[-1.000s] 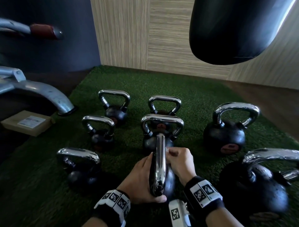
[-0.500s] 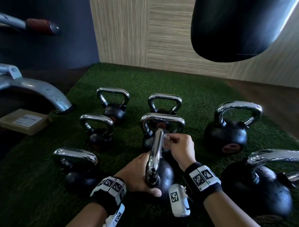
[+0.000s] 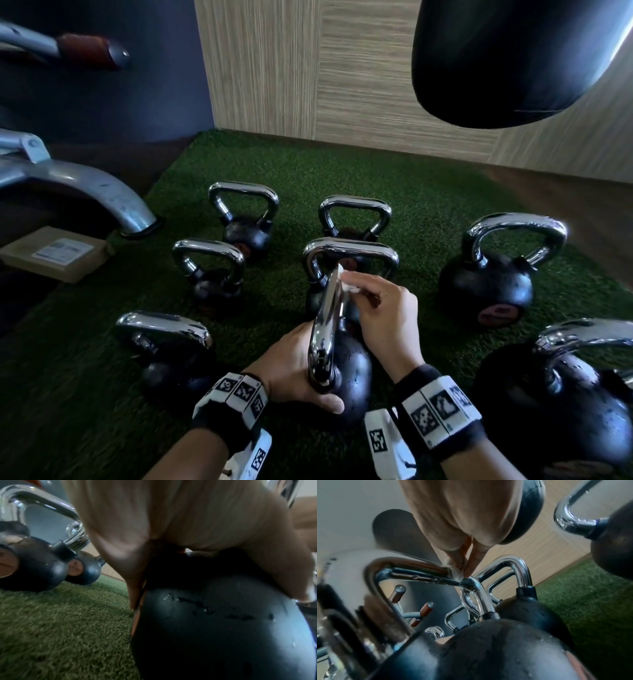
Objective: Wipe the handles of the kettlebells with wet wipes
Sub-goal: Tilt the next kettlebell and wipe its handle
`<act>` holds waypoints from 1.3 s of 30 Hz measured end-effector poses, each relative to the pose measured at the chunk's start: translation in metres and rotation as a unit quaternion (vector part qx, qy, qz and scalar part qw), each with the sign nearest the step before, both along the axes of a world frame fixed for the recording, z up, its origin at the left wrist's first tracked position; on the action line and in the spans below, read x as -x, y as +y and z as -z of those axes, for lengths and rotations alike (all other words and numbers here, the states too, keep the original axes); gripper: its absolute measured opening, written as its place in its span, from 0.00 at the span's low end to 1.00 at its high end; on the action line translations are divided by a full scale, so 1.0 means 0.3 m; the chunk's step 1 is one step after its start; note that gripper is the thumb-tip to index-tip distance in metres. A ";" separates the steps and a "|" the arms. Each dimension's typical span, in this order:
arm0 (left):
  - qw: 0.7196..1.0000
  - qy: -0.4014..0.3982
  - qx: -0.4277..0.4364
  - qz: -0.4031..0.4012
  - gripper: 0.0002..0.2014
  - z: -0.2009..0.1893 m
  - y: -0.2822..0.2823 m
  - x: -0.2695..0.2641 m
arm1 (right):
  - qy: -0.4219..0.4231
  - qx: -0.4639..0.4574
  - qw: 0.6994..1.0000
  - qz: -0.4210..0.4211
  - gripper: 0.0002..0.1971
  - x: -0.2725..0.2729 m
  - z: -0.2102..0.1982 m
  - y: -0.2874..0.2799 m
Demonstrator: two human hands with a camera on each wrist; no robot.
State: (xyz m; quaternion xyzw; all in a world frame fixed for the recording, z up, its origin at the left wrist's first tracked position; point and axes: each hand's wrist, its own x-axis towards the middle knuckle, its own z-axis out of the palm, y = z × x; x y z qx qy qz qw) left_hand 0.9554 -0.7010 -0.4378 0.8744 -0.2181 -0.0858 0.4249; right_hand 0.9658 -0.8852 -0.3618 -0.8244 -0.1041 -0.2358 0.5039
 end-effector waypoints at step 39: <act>0.983 0.097 0.148 0.052 0.25 -0.012 0.015 -0.025 | 0.219 -0.115 0.947 -0.204 0.16 0.090 0.087 -0.045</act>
